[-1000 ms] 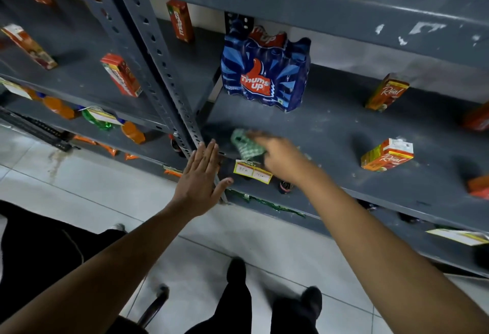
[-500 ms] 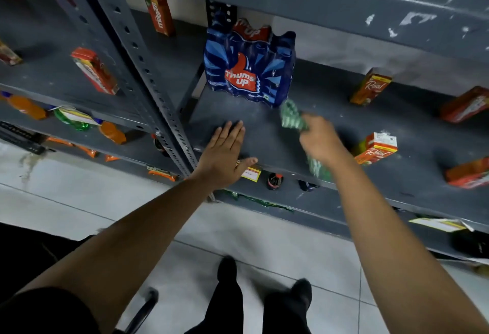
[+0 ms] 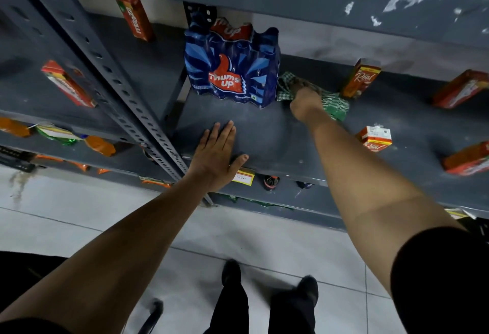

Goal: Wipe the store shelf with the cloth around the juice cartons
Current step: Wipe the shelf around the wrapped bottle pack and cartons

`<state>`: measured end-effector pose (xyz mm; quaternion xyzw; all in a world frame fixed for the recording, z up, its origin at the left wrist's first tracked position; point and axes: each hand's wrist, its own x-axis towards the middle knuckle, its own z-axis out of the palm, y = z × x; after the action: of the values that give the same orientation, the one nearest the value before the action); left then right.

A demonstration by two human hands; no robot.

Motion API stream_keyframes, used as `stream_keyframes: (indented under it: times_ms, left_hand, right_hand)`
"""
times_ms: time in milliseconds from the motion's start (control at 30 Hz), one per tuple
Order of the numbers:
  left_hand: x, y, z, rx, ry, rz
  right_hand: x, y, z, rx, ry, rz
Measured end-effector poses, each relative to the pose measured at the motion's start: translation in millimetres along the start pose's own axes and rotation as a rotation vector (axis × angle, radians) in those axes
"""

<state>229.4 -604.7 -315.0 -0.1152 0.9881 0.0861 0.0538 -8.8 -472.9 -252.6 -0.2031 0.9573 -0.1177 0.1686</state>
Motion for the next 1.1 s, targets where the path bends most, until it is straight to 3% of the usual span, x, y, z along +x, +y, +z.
stream_keyframes:
  times_ms: [433, 733, 833, 900, 1000, 1100]
  left_hand:
    - [0, 1, -6, -0.036, -0.037, -0.016]
    - [0, 6, -10, -0.007, -0.058, -0.023]
    - [0, 5, -9, -0.012, -0.060, -0.024]
    - [-1, 5, -10, -0.005, -0.059, -0.022]
    - [0, 5, -9, 0.009, -0.064, -0.030]
    - [6, 9, -7, 0.020, -0.043, -0.024]
  right_hand:
    - [-110, 11, 44, 0.070, -0.041, -0.252]
    - [-192, 33, 46, 0.102, -0.250, -0.415]
    - [-214, 35, 33, 0.084, -0.319, -0.344]
    - [-221, 35, 20, 0.072, -0.268, -0.286]
    - [-209, 30, 7, 0.035, -0.038, -0.236]
    - [-196, 34, 10, 0.000, -0.024, -0.196]
